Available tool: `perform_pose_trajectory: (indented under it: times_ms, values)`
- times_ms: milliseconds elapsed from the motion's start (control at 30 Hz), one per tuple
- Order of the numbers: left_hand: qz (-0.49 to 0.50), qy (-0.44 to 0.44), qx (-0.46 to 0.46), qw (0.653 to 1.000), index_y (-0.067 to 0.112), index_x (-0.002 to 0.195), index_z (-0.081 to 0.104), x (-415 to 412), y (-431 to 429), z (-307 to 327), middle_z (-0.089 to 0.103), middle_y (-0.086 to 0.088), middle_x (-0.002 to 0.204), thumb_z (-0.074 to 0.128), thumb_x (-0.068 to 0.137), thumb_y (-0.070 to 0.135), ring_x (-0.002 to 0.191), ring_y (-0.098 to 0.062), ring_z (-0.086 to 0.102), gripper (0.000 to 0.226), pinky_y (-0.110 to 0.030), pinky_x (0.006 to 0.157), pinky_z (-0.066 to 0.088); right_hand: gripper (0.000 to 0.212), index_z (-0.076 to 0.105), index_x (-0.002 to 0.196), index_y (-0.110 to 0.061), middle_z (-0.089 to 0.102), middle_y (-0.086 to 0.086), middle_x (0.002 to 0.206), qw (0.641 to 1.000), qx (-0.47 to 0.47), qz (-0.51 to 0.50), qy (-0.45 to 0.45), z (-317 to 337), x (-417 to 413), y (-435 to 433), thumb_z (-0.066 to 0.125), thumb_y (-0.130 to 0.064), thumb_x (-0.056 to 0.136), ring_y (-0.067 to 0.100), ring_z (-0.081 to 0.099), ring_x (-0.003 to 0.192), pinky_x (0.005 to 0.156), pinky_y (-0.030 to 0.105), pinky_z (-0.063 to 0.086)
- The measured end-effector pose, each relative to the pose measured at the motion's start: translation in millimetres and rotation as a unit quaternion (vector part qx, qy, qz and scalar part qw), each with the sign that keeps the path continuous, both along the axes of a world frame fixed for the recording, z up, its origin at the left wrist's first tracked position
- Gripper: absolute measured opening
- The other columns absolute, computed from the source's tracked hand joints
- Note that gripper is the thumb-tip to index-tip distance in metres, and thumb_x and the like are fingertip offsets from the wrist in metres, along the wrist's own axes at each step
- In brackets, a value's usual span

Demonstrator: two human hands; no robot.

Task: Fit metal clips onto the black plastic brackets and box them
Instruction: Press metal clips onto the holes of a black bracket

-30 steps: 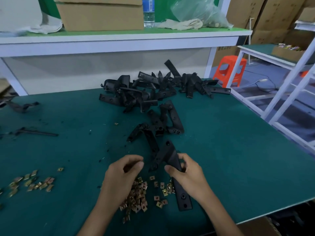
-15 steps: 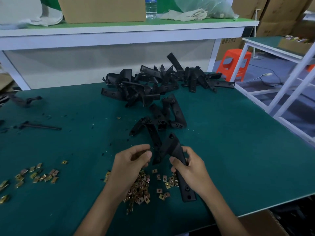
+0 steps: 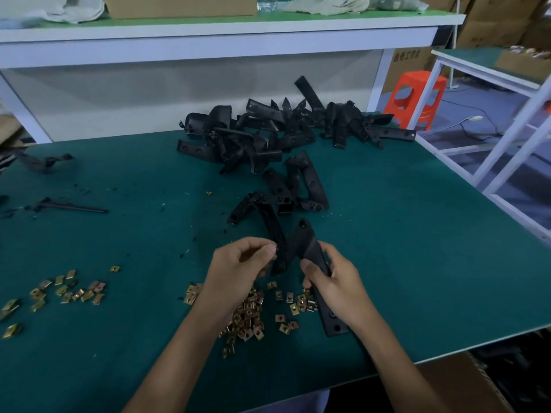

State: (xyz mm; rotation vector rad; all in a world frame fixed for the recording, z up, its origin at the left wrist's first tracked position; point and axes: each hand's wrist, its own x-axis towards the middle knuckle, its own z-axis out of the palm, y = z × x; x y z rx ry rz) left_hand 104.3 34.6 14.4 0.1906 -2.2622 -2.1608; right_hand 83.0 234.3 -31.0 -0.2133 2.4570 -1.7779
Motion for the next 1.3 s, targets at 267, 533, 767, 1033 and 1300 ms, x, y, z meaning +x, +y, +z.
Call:
perform_pose_trajectory:
  times_ms: [267, 533, 767, 1033, 1300]
  values:
    - [0.002, -0.028, 0.004, 1.000, 0.035, 0.089, 0.079, -3, 0, -1, 0.077, 0.006, 0.085, 0.072, 0.093, 0.019, 0.079, -0.004, 0.071, 0.018, -0.017, 0.069, 0.054, 0.020, 0.060, 0.117, -0.042, 0.073, -0.002, 0.076, 1.000, 0.008, 0.004, 0.005, 0, 1, -1, 0.062, -0.036, 0.098, 0.010, 0.069, 0.076, 0.073, 0.034, 0.052]
    - [-0.004, -0.031, -0.009, 0.999, 0.037, 0.089, 0.078, -4, -1, -1, 0.076, 0.006, 0.083, 0.071, 0.093, 0.018, 0.078, -0.006, 0.071, 0.021, -0.019, 0.067, 0.055, 0.021, 0.060, 0.118, -0.044, 0.072, -0.001, 0.075, 0.999, 0.026, 0.019, 0.021, 0, 2, 0, 0.060, -0.037, 0.099, 0.011, 0.068, 0.074, 0.076, 0.039, 0.053]
    - [-0.021, -0.035, -0.006, 0.999, 0.039, 0.091, 0.075, -5, -1, -2, 0.077, 0.004, 0.091, 0.071, 0.093, 0.018, 0.086, -0.011, 0.072, 0.021, -0.022, 0.072, 0.055, 0.024, 0.057, 0.120, -0.051, 0.072, -0.005, 0.075, 0.998, 0.050, 0.036, 0.032, -1, 1, 0, 0.059, -0.041, 0.098, 0.009, 0.068, 0.075, 0.074, 0.033, 0.053]
    - [-0.080, -0.023, -0.020, 0.996, 0.039, 0.099, 0.072, -7, -6, 1, 0.076, -0.001, 0.090, 0.071, 0.094, 0.022, 0.083, -0.014, 0.073, 0.018, -0.021, 0.070, 0.055, 0.021, 0.057, 0.114, -0.051, 0.071, -0.005, 0.074, 0.996, 0.068, 0.054, 0.034, 2, 0, 0, 0.054, -0.050, 0.093, 0.009, 0.068, 0.074, 0.078, 0.039, 0.054]
    - [-0.213, -0.051, -0.083, 0.972, 0.040, 0.108, 0.072, -15, -11, 16, 0.070, -0.004, 0.080, 0.072, 0.093, 0.024, 0.077, -0.015, 0.069, 0.021, -0.023, 0.075, 0.054, 0.029, 0.057, 0.117, -0.048, 0.071, -0.011, 0.072, 0.991, 0.109, 0.066, 0.040, 1, -3, 0, 0.052, -0.054, 0.089, 0.005, 0.066, 0.069, 0.068, 0.033, 0.051]
